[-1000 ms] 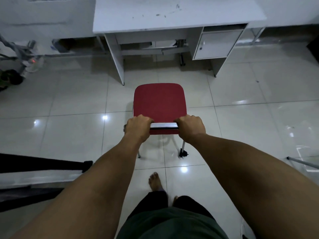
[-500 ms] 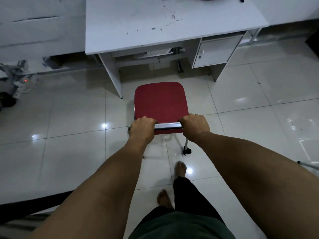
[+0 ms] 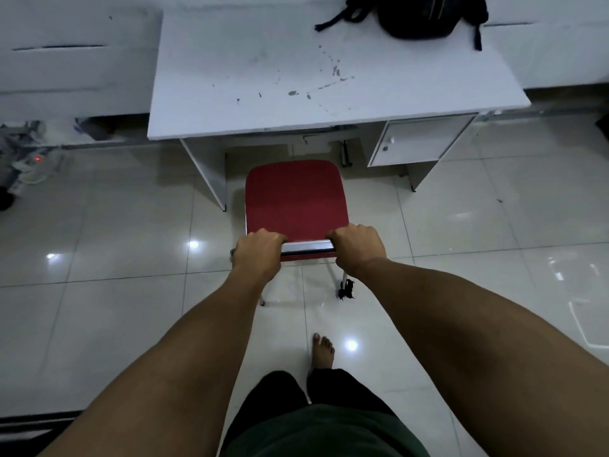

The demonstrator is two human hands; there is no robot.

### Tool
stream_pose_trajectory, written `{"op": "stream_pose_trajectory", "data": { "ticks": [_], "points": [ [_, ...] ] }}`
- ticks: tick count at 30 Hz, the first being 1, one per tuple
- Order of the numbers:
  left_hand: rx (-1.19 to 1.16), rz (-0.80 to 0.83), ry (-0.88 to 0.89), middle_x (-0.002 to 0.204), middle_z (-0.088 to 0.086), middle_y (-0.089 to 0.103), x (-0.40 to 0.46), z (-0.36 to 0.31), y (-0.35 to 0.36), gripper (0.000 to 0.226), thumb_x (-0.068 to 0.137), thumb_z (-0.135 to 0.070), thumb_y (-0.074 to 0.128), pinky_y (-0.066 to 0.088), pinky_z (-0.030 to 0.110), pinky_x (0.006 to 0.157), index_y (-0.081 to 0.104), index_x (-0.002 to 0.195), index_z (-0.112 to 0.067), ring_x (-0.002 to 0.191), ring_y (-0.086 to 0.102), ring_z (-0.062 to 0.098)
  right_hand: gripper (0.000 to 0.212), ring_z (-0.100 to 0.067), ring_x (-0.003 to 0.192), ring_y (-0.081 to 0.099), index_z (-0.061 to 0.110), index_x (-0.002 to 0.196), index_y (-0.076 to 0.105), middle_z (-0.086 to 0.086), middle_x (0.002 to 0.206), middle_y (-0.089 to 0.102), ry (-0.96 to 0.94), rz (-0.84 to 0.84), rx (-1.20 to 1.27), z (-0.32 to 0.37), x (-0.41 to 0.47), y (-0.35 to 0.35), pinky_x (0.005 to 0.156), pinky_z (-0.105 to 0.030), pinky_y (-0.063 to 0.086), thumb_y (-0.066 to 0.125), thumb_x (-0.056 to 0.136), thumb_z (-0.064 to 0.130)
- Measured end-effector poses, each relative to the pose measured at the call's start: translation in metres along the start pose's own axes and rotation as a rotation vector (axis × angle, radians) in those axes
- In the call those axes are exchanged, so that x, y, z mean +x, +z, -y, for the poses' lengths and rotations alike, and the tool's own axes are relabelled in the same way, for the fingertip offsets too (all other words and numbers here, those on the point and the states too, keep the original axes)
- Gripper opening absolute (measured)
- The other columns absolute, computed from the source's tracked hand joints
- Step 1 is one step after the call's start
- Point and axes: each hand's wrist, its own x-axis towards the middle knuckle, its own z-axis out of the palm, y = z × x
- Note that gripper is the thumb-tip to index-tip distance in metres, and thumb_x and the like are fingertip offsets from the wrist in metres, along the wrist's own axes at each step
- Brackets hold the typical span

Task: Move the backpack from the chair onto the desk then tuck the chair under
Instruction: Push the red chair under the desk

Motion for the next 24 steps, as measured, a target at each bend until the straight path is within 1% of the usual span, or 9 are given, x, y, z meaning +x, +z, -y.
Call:
{"op": "stream_pose_trajectory", "data": {
  "ticks": [3,6,8,10,12,14,17,20,24],
  "points": [
    [-0.014,0.015,-0.018,0.093,0.0,0.071,0.032,0.005,-0.009,0.04,0.083,-0.009,0.067,0.059,0.042,0.076,0.068,0.116,-0.032,0.085,0.068,0.026,0.024,-0.023,0.063,0.052,0.024,0.101,0.069,0.002,0.072,0.052,-0.007,-0.003,-0.015,-0.01,0.034,-0.011,0.063,-0.035,0.051,0.064,0.085,0.008],
    [-0.033,0.0,-0.024,0.091,0.0,0.07,0.059,0.009,-0.017,0.039,0.083,-0.009,0.068,0.058,0.041,0.073,0.069,0.115,-0.031,0.084,0.067,0.026,0.024,-0.023,0.062,0.052,0.025,0.101,0.069,0.002,0.071,0.053,-0.019,-0.014,-0.018,-0.016,0.061,-0.02,0.061,-0.033,0.047,0.064,0.085,0.009],
    [-0.03,-0.008,-0.014,0.09,-0.001,0.07,0.08,0.015,-0.024,0.037,0.083,-0.011,0.069,0.056,0.039,0.071,0.069,0.115,-0.03,0.083,0.067,0.024,0.023,-0.023,0.063,0.053,0.025,0.102,0.069,0.002,0.072,0.056,-0.02,-0.018,-0.018,-0.018,0.081,-0.028,0.062,-0.033,0.049,0.063,0.086,0.01],
    [-0.038,-0.024,-0.005,0.091,-0.001,0.071,0.102,0.024,-0.032,0.037,0.084,-0.013,0.07,0.055,0.039,0.071,0.069,0.117,-0.03,0.084,0.067,0.024,0.024,-0.023,0.064,0.055,0.026,0.104,0.069,0.001,0.076,0.06,-0.009,-0.025,-0.021,-0.02,0.105,-0.038,0.063,-0.034,0.051,0.062,0.087,0.01],
    [-0.029,-0.02,0.007,0.095,0.0,0.072,0.123,0.033,-0.04,0.04,0.085,-0.014,0.07,0.056,0.04,0.074,0.068,0.12,-0.032,0.087,0.067,0.025,0.025,-0.023,0.066,0.056,0.026,0.106,0.069,0.001,0.076,0.059,0.0,-0.035,-0.009,-0.02,0.126,-0.043,0.065,-0.036,0.053,0.06,0.089,0.01],
    [-0.035,-0.036,0.015,0.096,0.001,0.072,0.142,0.041,-0.046,0.041,0.084,-0.014,0.071,0.055,0.04,0.074,0.068,0.12,-0.034,0.088,0.068,0.026,0.026,-0.024,0.068,0.059,0.027,0.108,0.069,0.002,0.076,0.057,0.013,-0.032,-0.009,-0.016,0.144,-0.052,0.067,-0.037,0.055,0.059,0.09,0.011],
    [-0.029,-0.04,0.037,0.094,0.001,0.072,0.169,0.053,-0.056,0.04,0.083,-0.017,0.073,0.054,0.038,0.07,0.069,0.119,-0.034,0.085,0.068,0.026,0.028,-0.024,0.067,0.058,0.028,0.113,0.069,0.001,0.076,0.056,-0.004,-0.029,-0.039,-0.019,0.171,-0.065,0.062,-0.034,0.051,0.06,0.091,0.013],
    [-0.046,-0.049,0.033,0.093,0.002,0.072,0.194,0.056,-0.067,0.041,0.082,-0.017,0.075,0.056,0.038,0.07,0.069,0.119,-0.033,0.083,0.068,0.026,0.03,-0.027,0.072,0.063,0.029,0.111,0.069,0.0,0.078,0.06,0.034,-0.028,-0.072,-0.024,0.197,-0.077,0.065,-0.037,0.057,0.059,0.09,0.01],
    [-0.074,-0.048,0.031,0.091,0.002,0.072,0.222,0.062,-0.067,0.042,0.08,-0.013,0.074,0.056,0.038,0.069,0.07,0.117,-0.033,0.081,0.069,0.028,0.031,-0.026,0.069,0.062,0.03,0.109,0.069,0.001,0.074,0.055,0.014,-0.007,-0.057,-0.03,0.227,-0.079,0.066,-0.039,0.059,0.059,0.089,0.008]
  ]
}}
